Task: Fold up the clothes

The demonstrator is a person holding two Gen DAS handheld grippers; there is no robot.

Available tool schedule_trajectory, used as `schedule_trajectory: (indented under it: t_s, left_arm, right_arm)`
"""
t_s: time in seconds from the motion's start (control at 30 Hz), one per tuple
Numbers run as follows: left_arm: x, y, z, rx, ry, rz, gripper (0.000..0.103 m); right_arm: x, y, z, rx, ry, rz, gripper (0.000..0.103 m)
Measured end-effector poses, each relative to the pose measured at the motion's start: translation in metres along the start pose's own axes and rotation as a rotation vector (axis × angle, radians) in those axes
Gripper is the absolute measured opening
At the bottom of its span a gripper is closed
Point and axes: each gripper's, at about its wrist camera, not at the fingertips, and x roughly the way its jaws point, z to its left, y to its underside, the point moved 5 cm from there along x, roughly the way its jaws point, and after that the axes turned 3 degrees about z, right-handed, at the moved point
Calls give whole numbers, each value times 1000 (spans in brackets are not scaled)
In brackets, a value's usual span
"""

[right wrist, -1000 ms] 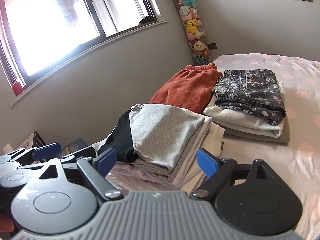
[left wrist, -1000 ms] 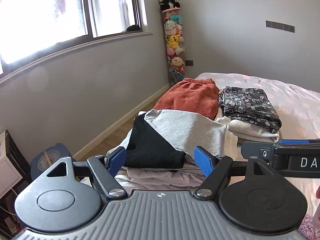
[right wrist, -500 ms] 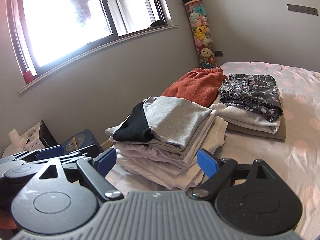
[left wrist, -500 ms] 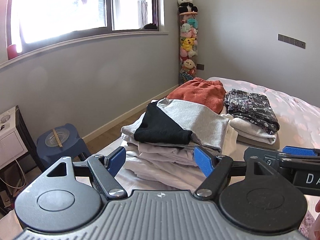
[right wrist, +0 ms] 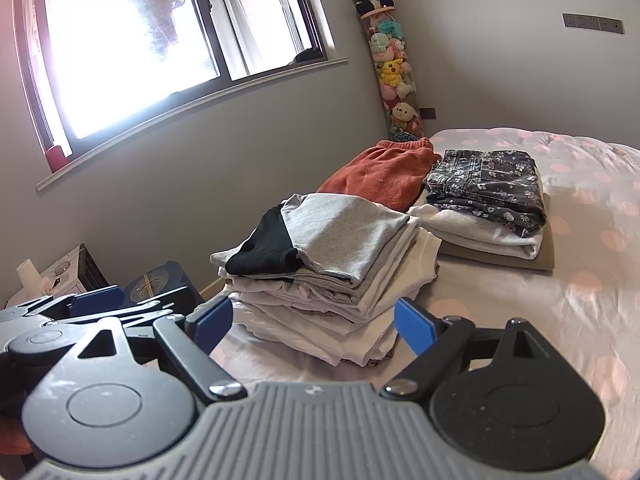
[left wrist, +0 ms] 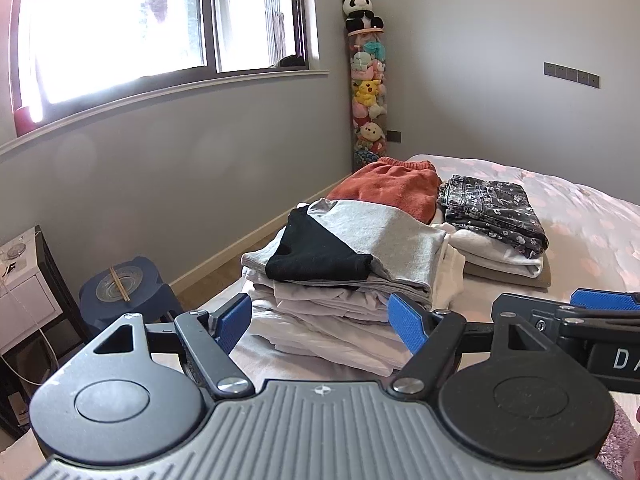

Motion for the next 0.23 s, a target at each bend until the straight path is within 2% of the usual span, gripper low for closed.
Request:
schedule_trajectory:
  t_s: [0.23]
  left_arm:
    - [2, 2, 0, -1, 5, 4, 74]
  right_arm:
    - [0, 3, 1, -5, 2, 7, 89]
